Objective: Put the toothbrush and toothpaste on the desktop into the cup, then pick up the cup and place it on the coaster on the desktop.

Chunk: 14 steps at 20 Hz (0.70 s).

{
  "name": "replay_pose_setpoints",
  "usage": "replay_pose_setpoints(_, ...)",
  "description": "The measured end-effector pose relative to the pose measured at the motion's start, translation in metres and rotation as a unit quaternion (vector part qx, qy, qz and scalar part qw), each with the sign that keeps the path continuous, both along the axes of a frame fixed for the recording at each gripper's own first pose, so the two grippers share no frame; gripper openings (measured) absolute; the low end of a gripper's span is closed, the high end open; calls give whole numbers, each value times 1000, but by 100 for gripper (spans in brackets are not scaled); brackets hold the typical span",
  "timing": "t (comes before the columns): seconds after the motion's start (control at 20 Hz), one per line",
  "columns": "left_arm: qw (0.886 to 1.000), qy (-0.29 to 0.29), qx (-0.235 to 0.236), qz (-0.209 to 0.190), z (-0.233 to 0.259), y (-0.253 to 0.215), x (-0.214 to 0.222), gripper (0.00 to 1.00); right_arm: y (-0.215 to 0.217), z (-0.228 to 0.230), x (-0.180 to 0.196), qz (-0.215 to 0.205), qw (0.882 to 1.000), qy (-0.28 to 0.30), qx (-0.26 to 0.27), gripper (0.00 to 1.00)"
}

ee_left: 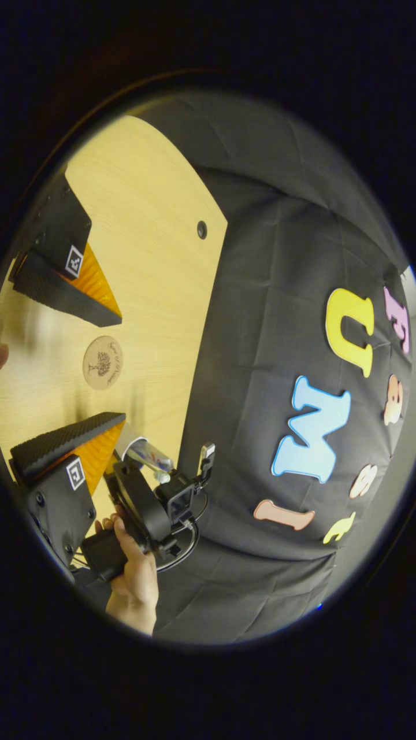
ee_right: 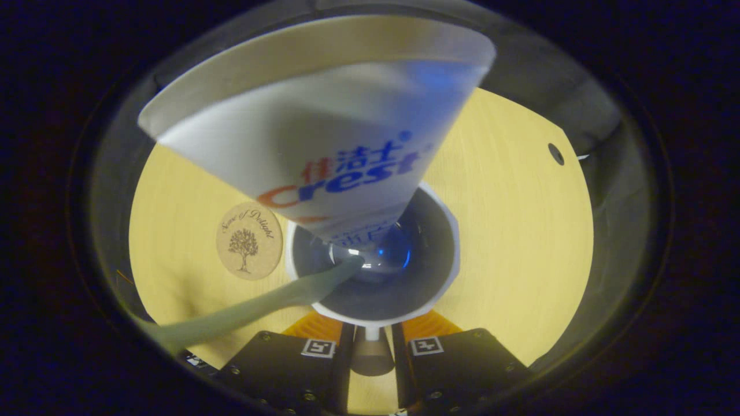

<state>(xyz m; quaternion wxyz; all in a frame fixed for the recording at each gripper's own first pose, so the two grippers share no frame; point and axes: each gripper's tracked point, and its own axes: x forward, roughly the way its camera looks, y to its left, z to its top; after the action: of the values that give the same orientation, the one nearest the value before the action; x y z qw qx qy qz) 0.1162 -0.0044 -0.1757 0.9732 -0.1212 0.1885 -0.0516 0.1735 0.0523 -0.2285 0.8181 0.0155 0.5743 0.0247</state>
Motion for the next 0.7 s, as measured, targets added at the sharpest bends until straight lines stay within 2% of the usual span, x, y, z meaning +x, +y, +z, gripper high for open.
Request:
replay_pose_setpoints(0.3,1000,4,-1,7,-5,2,0,96,-1,1,0,6,1000,-8,0,28)
replay_pose_setpoints(0.45,1000,7,0,13,-5,6,-1,94,-2,1,0,20,1000,-17,-17,26)
replay_pose_setpoints(0.5,1000,6,0,15,-5,8,-3,94,0,1,-2,26,999,-21,-21,29)
replay_pose_setpoints(0.65,1000,10,1,20,-8,14,-7,94,12,10,-3,38,999,-33,-17,29)
replay_pose_setpoints(0.7,1000,11,1,22,-8,16,-9,96,18,13,-5,43,998,-33,-12,26)
